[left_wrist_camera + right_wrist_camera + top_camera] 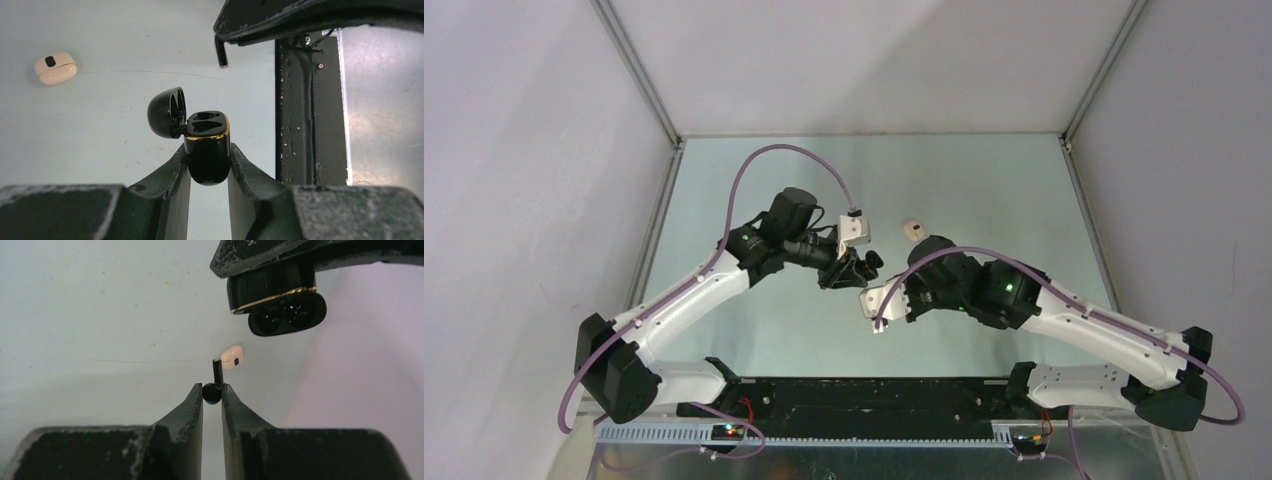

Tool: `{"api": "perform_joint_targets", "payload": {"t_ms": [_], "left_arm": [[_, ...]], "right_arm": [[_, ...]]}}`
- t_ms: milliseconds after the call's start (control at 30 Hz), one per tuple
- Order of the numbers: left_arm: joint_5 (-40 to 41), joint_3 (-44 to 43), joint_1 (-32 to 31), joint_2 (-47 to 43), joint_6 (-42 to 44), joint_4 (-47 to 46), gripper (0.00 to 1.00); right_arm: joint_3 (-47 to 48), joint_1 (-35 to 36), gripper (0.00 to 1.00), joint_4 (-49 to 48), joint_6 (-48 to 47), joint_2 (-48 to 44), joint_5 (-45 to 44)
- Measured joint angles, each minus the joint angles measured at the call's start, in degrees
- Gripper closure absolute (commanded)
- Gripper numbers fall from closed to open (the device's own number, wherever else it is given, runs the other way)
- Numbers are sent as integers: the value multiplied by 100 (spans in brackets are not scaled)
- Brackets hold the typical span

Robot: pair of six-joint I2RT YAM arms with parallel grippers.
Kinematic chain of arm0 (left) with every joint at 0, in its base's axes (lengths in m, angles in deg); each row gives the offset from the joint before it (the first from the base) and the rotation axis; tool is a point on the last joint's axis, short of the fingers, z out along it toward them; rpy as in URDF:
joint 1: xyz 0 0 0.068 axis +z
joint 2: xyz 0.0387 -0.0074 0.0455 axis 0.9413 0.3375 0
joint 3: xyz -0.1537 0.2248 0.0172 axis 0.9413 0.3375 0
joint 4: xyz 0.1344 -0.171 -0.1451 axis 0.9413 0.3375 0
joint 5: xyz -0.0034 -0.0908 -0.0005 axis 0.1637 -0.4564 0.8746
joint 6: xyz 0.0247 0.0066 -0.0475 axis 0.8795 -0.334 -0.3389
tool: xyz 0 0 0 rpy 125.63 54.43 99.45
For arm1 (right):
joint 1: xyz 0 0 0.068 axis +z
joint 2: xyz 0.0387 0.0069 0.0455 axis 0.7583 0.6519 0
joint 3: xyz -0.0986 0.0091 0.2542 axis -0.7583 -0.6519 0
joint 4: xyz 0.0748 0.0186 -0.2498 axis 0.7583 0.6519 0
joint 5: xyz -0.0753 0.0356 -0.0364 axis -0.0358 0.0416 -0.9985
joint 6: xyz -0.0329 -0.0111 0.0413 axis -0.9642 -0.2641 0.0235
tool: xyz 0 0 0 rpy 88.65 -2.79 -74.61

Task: Insert the wireless bluetooth earbuds into the charging case
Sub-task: Insert the right earbud into the right side groove of the charging case.

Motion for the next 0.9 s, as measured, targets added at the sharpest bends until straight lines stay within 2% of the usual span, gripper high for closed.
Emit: {"api": "perform_joint_targets", "payload": {"t_ms": [333, 567, 900], "left_arm": [[-297, 0, 0, 61, 116, 144, 100], [-385, 0, 0, 103, 184, 240, 100], [-671, 0, 0, 114, 262, 385, 100]], "right_arm": [[181, 540, 91, -136, 87, 498, -841], [579, 678, 90, -203, 208, 531, -870], [597, 855, 90, -219, 254, 649, -890]]}}
